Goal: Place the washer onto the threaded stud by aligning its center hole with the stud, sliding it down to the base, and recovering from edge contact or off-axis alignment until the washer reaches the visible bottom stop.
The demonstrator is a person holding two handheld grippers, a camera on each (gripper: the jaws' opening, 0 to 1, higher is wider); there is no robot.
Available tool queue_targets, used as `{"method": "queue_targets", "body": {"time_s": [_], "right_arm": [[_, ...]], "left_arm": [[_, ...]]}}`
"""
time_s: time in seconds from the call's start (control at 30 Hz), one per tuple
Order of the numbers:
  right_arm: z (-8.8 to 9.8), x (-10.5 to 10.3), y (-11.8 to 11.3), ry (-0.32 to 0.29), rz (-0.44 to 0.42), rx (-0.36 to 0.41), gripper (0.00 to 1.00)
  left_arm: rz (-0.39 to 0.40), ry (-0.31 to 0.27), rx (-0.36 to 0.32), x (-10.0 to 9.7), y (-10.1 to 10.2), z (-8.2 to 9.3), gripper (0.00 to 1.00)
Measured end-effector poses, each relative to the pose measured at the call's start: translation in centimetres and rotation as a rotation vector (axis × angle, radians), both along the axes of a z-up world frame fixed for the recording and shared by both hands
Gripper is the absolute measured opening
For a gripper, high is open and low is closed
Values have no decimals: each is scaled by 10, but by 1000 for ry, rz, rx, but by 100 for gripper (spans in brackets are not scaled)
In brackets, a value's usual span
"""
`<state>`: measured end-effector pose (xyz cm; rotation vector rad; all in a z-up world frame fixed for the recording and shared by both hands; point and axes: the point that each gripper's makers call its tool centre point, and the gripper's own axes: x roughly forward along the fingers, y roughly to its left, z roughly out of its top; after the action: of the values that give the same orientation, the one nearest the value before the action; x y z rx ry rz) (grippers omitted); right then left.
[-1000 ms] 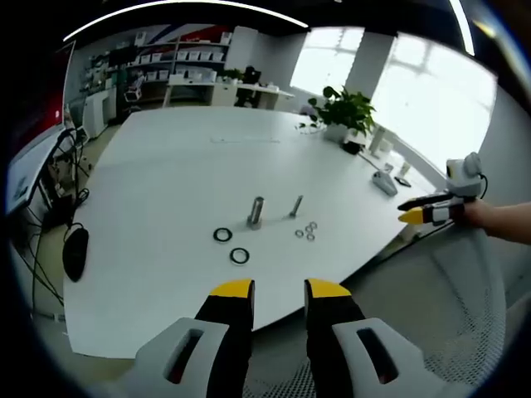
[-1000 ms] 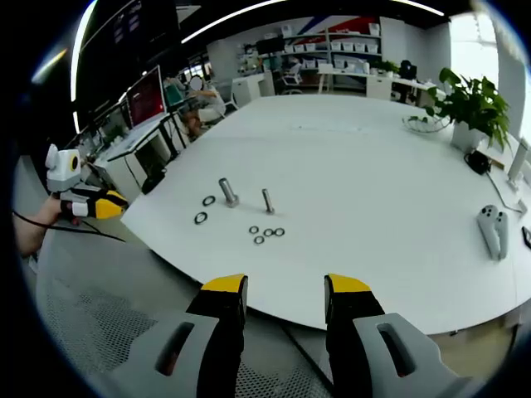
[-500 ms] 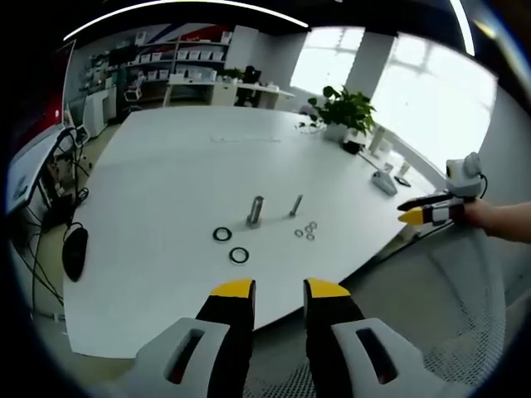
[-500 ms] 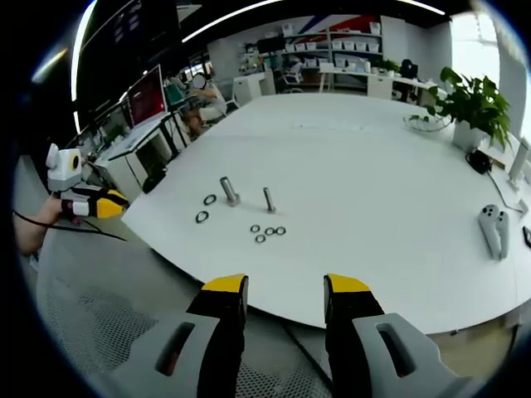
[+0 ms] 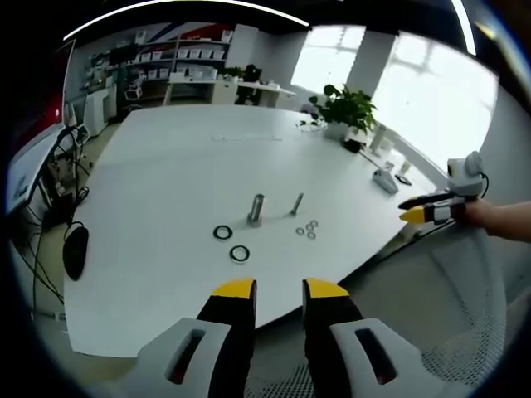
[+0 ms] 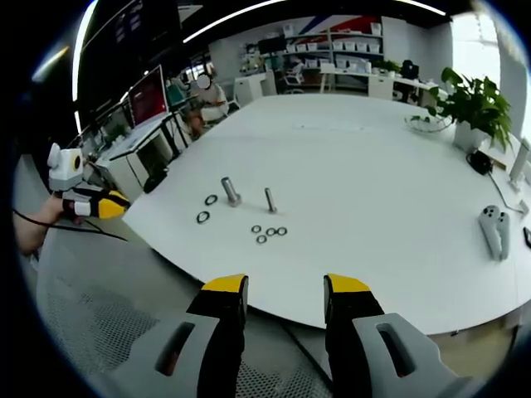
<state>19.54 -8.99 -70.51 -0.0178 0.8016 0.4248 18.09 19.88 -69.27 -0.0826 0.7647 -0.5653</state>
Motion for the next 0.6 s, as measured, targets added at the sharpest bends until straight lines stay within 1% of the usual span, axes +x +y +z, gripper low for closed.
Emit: {"method": "queue_targets", "body": {"time_s": [0.23,0.4,0.6], "right_arm": [[0,0,0,-3,3,3,39],[0,0,1,-3,3,8,39],[2,0,2,-12,1,19,39]], "left_arm": [[11,6,2,0,1,-1,19],[39,15,-1,2,4,-1,19],[56,22,5,2,7,-3,20]]}}
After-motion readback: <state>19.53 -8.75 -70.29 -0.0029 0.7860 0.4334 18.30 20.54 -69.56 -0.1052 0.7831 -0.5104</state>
